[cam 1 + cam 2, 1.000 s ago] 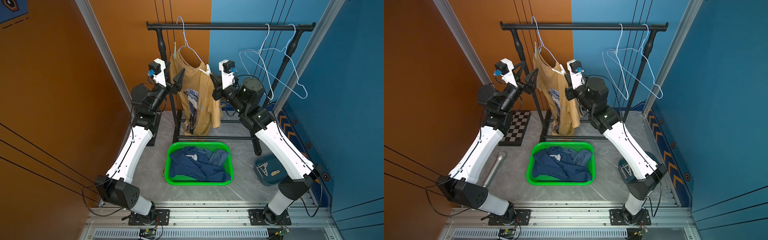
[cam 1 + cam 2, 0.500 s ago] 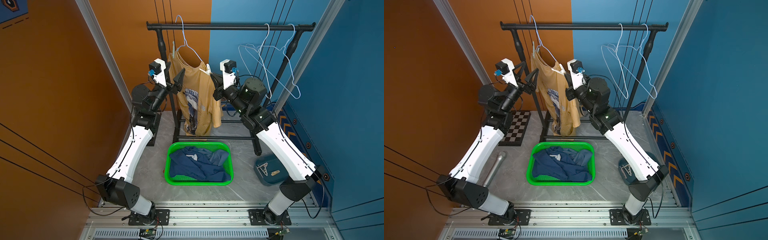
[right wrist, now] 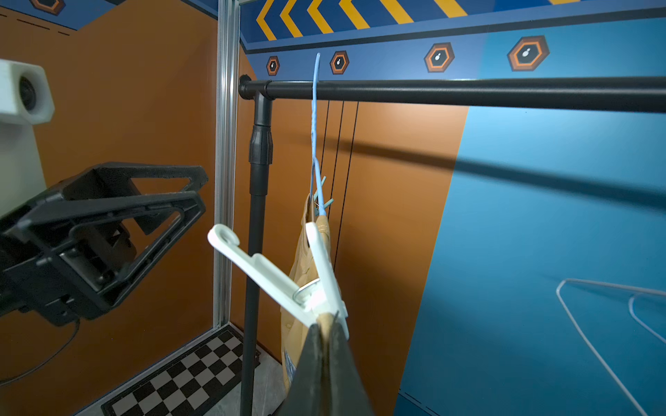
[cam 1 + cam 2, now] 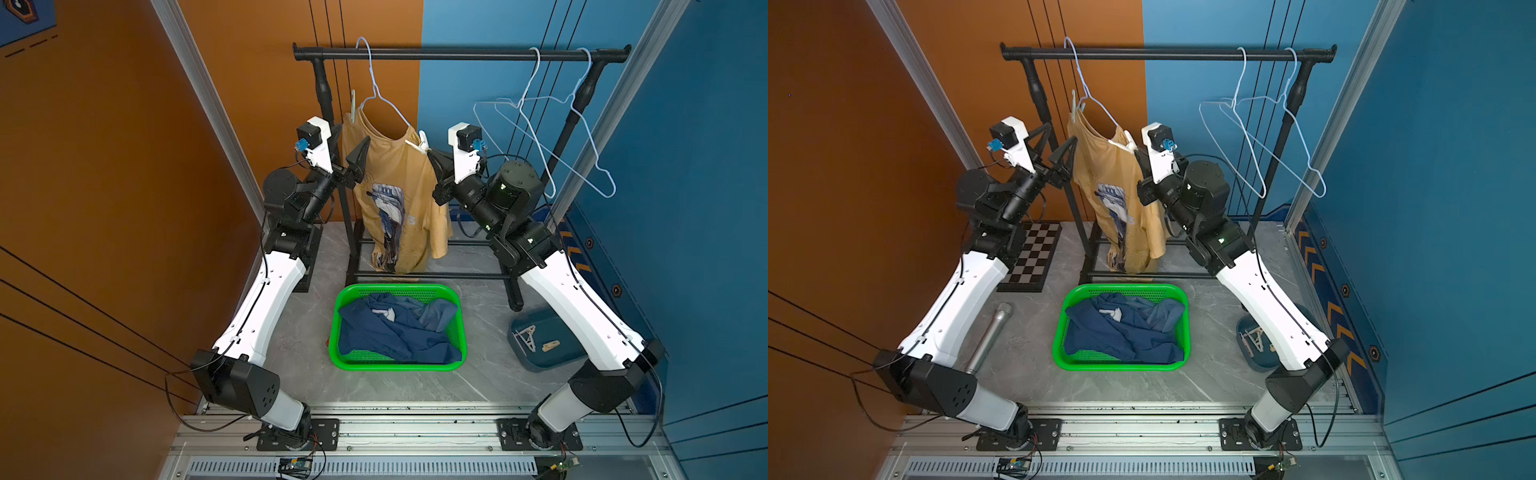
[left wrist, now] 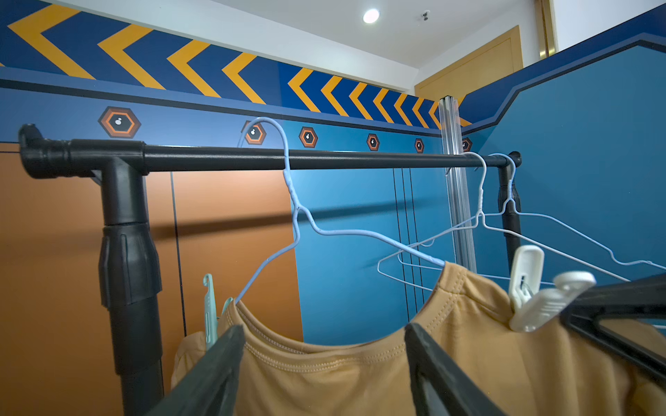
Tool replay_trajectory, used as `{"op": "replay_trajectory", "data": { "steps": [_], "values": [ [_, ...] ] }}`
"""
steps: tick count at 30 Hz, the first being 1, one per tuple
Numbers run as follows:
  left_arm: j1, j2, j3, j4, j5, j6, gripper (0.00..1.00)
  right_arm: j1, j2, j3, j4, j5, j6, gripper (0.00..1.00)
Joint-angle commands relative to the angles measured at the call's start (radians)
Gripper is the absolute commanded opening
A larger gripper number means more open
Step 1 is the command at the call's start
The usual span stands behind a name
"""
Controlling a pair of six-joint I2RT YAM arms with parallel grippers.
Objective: Remove the clothespins securing t-shirts to the hanger
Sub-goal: Pick up the hanger from the clothes rail.
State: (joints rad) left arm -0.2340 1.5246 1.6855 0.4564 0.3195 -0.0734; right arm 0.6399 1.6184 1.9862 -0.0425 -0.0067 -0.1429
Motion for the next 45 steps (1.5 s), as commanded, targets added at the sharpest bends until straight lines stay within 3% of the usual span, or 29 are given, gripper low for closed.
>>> {"op": "replay_trajectory", "data": {
  "steps": [1, 9, 20, 28, 33, 39, 45],
  "values": [
    [0.001, 0.004, 0.037, 0.024, 0.022, -0.011, 0.72, -0.006, 0.012, 0.097, 0.085, -0.034, -0.017, 0.0],
    [0.009, 0.01, 0.055, 0.024, 0.036, -0.039, 0.72, -0.003, -0.023, 0.065, 0.079, -0.041, -0.02, 0.0],
    [0.004, -0.014, 0.031, 0.022, 0.06, -0.083, 0.72, 0.0, -0.209, -0.221, 0.128, -0.046, -0.02, 0.0],
    [-0.013, -0.054, -0.039, 0.023, 0.093, -0.114, 0.72, 0.004, -0.313, -0.32, 0.121, -0.054, -0.027, 0.0],
    [-0.025, -0.11, -0.122, 0.022, 0.107, -0.136, 0.72, -0.001, -0.345, -0.286, 0.084, -0.092, -0.022, 0.0],
    [-0.035, -0.219, -0.255, 0.021, 0.095, -0.14, 0.72, -0.042, -0.353, -0.138, 0.002, -0.186, 0.016, 0.0],
    [-0.046, -0.346, -0.39, -0.051, 0.083, -0.118, 0.72, -0.108, -0.366, -0.061, -0.007, -0.284, 0.117, 0.0]
  ]
}}
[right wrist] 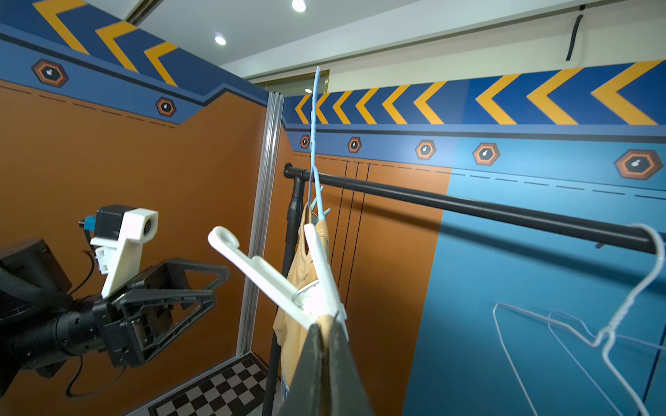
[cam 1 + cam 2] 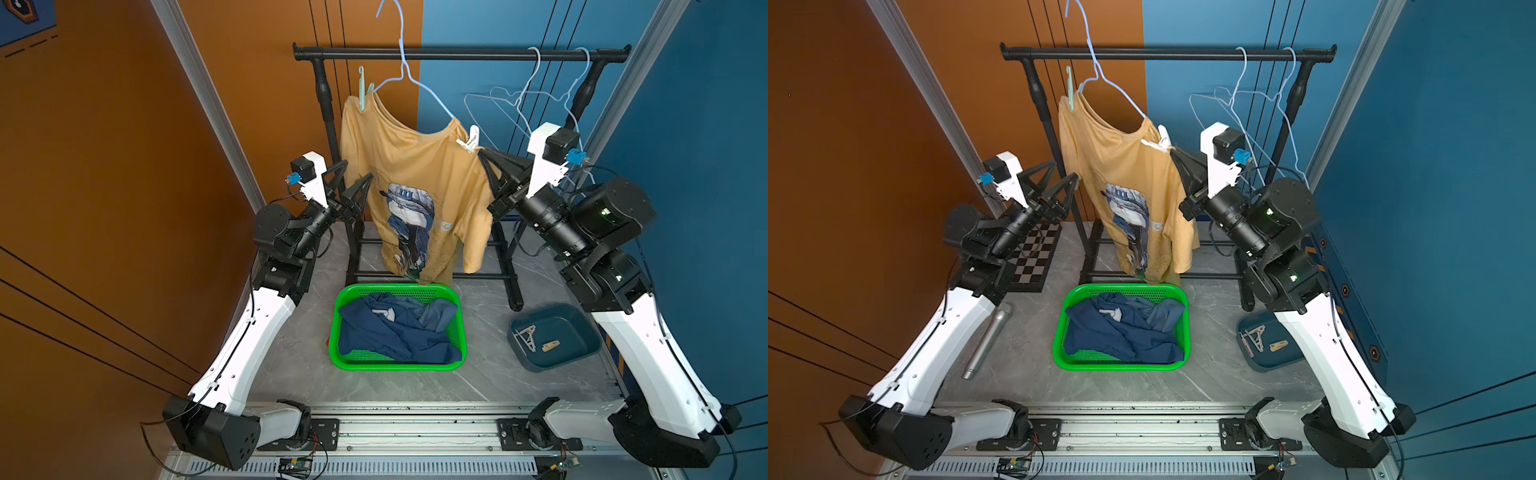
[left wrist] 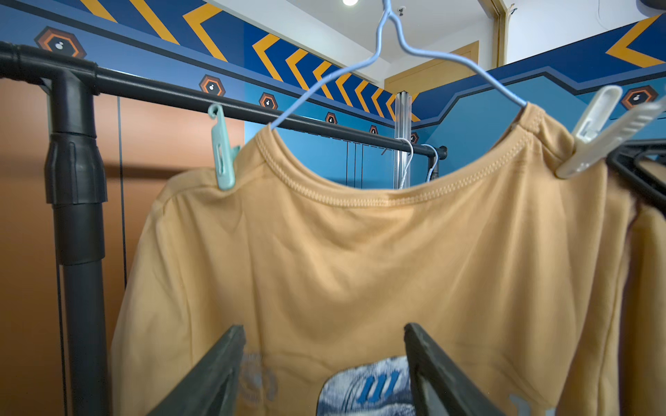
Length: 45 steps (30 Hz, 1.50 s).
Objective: Remove the clothespins securing t-shirts to the hanger
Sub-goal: Pick up the hanger from the clothes rail.
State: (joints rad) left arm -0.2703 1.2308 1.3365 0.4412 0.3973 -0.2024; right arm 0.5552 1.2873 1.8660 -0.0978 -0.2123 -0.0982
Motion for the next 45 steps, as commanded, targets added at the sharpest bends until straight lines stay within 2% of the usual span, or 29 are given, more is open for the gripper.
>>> {"op": "replay_trajectory", "data": {
  "steps": [1, 7, 13, 19, 27, 32, 38, 45],
  "values": [
    [-0.013, -0.078, -0.065, -0.056, 0.0, 0.019, 0.72, -0.031, -0.035, 0.072, 0.047, -0.093, 0.086, 0.0],
    [-0.022, -0.243, -0.233, -0.159, -0.064, 0.061, 0.72, -0.054, -0.016, 0.146, 0.053, -0.166, 0.153, 0.0],
    [-0.03, -0.369, -0.334, -0.28, -0.101, 0.106, 0.72, -0.057, 0.012, 0.208, 0.073, -0.204, 0.218, 0.0],
    [-0.03, -0.427, -0.271, -0.478, -0.112, 0.215, 0.73, -0.057, 0.005, 0.226, 0.064, -0.216, 0.259, 0.0],
    [-0.032, -0.521, -0.3, -0.551, -0.121, 0.233, 0.75, -0.063, -0.152, -0.108, 0.214, -0.235, 0.369, 0.0],
    [-0.033, -0.543, -0.277, -0.565, -0.089, 0.208, 0.74, -0.069, -0.238, -0.271, 0.248, -0.239, 0.406, 0.0],
    [-0.037, -0.586, -0.299, -0.576, -0.113, 0.192, 0.74, -0.094, -0.32, -0.444, 0.314, -0.269, 0.463, 0.0],
    [-0.041, -0.622, -0.336, -0.586, -0.118, 0.174, 0.74, -0.161, -0.358, -0.649, 0.548, -0.361, 0.646, 0.0]
  ]
}}
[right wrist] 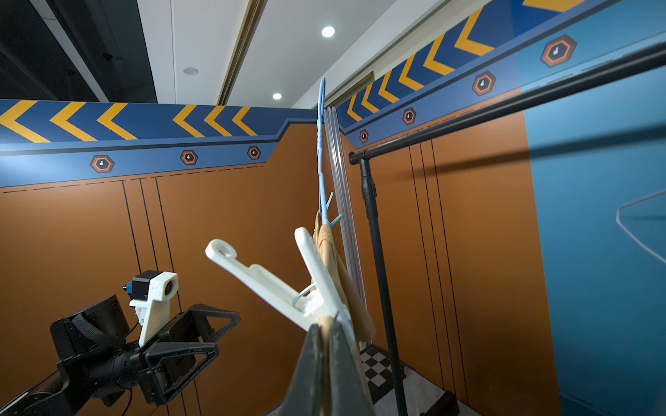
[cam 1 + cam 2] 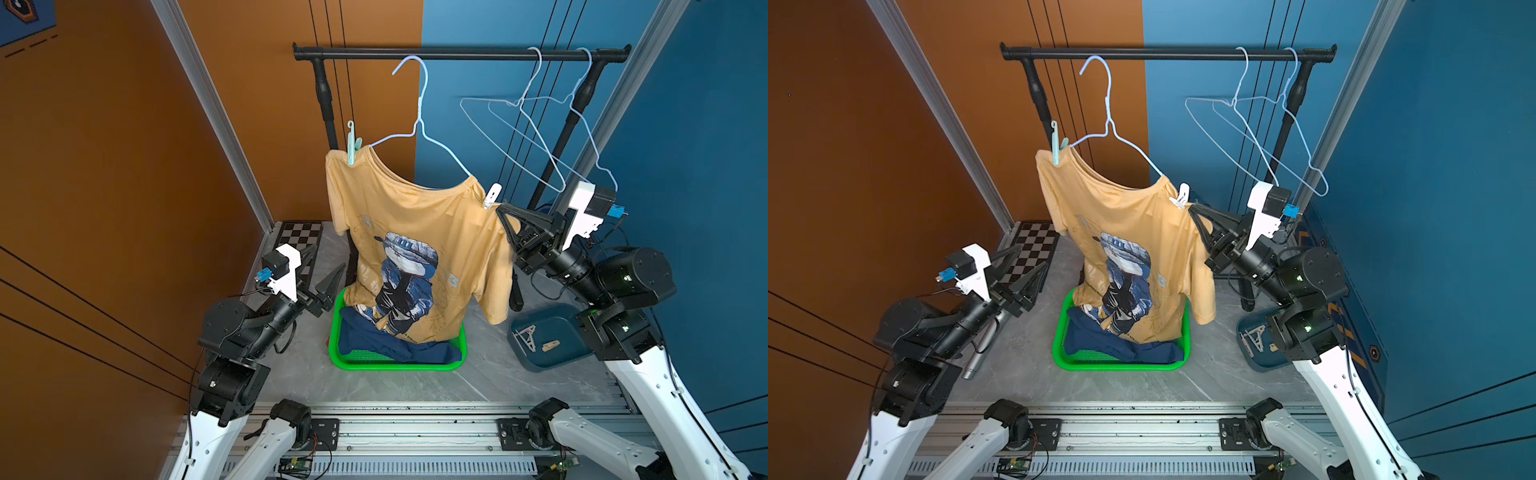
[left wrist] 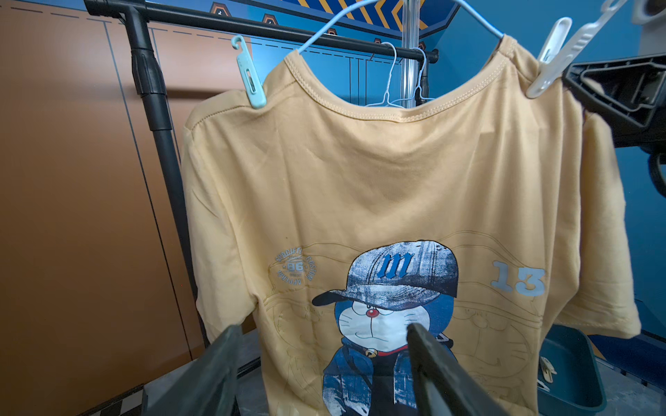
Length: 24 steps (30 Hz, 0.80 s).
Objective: Remove the clothespins securing t-shirts to the hanger
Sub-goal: Pick up the hanger from the clothes rail.
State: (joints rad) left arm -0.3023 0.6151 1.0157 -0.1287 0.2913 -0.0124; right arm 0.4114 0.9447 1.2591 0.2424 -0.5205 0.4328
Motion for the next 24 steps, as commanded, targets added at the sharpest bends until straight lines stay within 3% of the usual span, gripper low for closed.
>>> {"op": "replay_trajectory", "data": {
  "steps": [1, 8, 15, 24],
  "values": [
    [-0.009, -0.007, -0.017, -0.017, -0.014, -0.017, 0.74, -0.02, -0.02, -0.078, 0.247, -0.06, 0.129, 0.0],
    [-0.02, 0.013, -0.013, -0.015, -0.008, -0.011, 0.74, -0.02, -0.009, -0.22, 0.418, -0.11, 0.22, 0.0],
    [-0.032, 0.031, -0.004, -0.015, -0.012, -0.004, 0.74, 0.044, -0.032, -0.313, 0.446, -0.11, 0.234, 0.0],
    [-0.057, 0.003, -0.011, -0.017, -0.021, -0.01, 0.74, 0.142, -0.08, -0.485, 0.461, -0.016, 0.18, 0.0]
  ]
}}
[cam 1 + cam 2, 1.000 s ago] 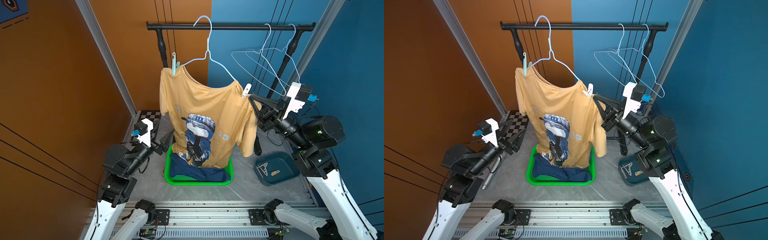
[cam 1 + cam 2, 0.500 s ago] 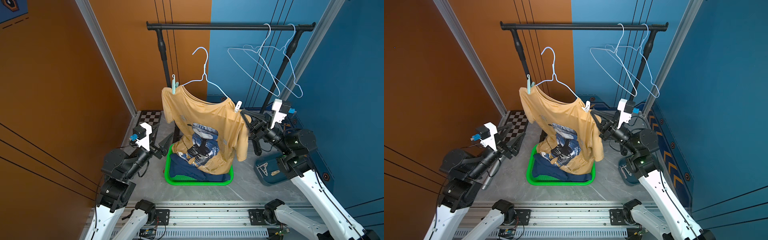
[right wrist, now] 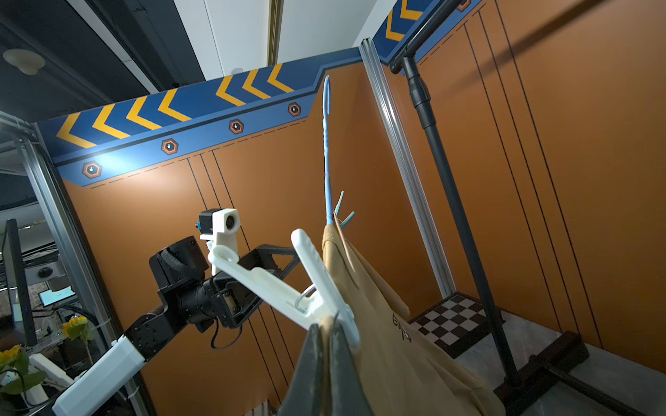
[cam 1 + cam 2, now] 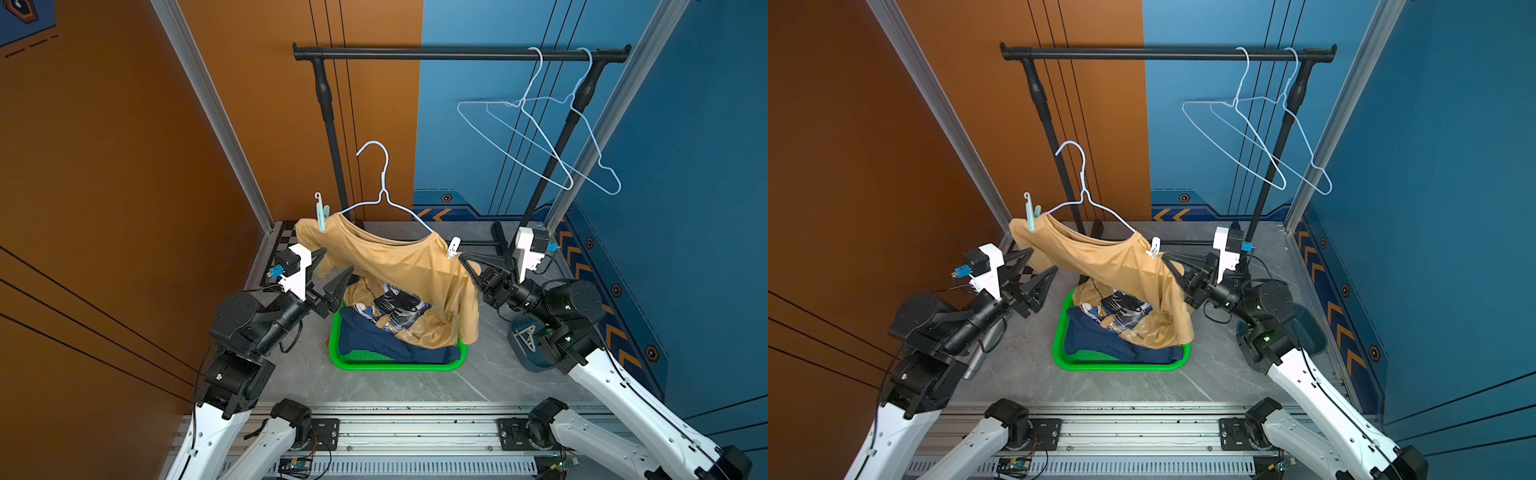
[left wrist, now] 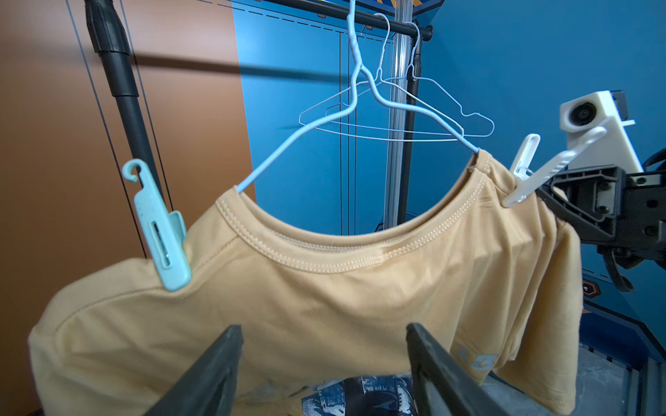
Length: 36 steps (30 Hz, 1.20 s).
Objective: Remove the clothespins securing t-shirts to the hanger
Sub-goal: Pick up the hanger from the clothes rail.
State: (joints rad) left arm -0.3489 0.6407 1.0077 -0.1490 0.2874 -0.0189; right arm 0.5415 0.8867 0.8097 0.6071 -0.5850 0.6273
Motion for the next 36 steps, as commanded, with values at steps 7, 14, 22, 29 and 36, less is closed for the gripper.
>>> {"op": "replay_trajectory", "data": {
  "steps": [7, 14, 22, 29, 36],
  "values": [
    [-0.025, -0.028, -0.027, 0.003, -0.021, -0.021, 0.73, -0.031, 0.065, -0.162, 0.303, 0.015, 0.041, 0.0],
    [-0.063, 0.009, -0.037, 0.005, -0.043, -0.02, 0.73, -0.102, 0.155, -0.243, 0.478, -0.059, 0.101, 0.0],
    [-0.14, 0.069, -0.075, 0.09, -0.108, -0.023, 0.74, -0.11, 0.2, -0.349, 0.555, -0.114, 0.046, 0.0],
    [-0.147, 0.148, -0.092, 0.187, -0.091, -0.06, 0.74, -0.098, 0.195, -0.407, 0.545, -0.114, -0.107, 0.0],
    [-0.134, 0.231, -0.081, 0.263, -0.091, -0.083, 0.73, -0.043, 0.153, -0.449, 0.443, -0.056, -0.26, 0.0]
  ]
}}
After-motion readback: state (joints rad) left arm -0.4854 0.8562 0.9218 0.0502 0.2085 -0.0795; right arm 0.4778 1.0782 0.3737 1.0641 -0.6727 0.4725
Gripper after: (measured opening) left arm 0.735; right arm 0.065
